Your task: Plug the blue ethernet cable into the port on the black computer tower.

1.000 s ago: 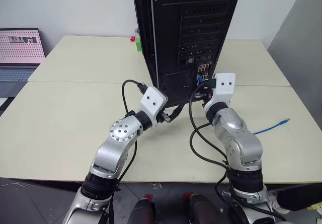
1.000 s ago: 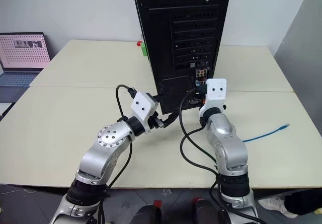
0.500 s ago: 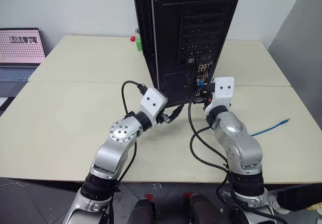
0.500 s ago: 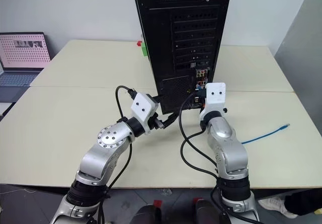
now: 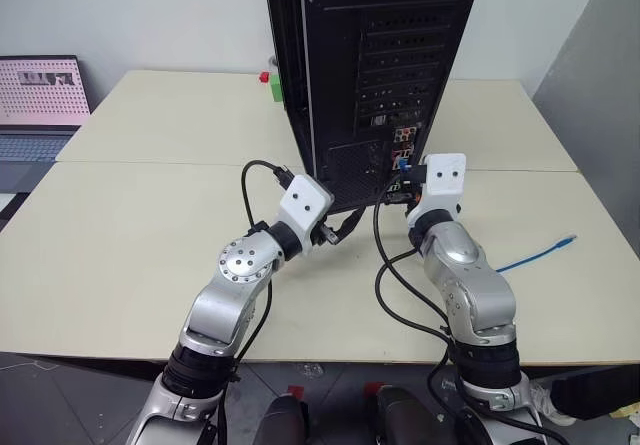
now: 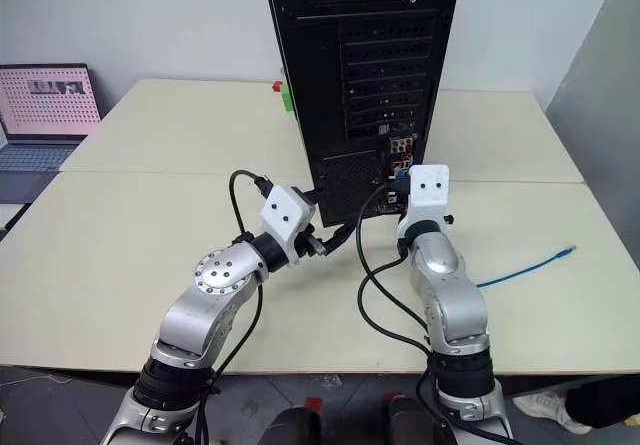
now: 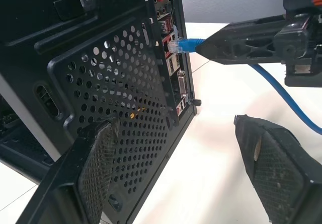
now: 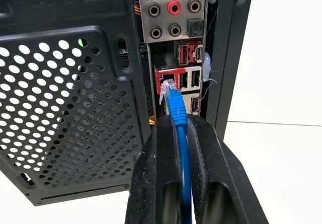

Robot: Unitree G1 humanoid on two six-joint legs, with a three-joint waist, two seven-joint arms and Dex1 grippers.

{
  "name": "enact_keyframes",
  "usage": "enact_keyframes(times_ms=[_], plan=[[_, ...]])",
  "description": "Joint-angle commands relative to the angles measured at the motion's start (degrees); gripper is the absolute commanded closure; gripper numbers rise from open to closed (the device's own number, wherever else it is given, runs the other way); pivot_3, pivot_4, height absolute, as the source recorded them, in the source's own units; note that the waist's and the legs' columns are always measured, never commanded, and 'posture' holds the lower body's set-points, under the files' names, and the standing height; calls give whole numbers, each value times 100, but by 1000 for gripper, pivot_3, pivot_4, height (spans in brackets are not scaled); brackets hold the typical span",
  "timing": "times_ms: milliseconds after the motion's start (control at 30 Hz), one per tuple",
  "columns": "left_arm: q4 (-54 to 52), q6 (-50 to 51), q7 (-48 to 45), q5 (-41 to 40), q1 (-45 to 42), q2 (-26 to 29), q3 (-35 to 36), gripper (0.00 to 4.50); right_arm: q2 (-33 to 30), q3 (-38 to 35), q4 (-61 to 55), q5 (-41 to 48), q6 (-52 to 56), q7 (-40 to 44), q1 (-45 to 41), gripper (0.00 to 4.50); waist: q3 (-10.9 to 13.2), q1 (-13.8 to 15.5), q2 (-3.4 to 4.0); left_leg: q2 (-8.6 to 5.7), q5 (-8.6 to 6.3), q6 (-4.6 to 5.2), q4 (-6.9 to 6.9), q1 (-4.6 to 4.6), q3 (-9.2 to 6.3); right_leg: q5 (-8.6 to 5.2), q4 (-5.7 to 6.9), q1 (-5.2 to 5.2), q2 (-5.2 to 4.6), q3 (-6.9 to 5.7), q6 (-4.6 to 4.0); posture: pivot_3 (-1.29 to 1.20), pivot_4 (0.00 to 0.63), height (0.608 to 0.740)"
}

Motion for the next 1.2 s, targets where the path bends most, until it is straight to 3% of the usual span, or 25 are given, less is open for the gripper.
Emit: enact_keyframes(times_ms=[33,1200], plan=[[-63,-157,10,13,-16,-44,57,636,22,-85,-54,-9,-207,7,-182,4500,0,0,0,0,0,0,0,0,0,0,0,0,0,0,0,0,150,740],[-42,-188,-1,23,-16,-56,55,636,-68,112,231,-294,-349,96,-318,4500,0,-3,0,0,0,0,0,0,1,0,-1,0,0,1,0,0,150,740]])
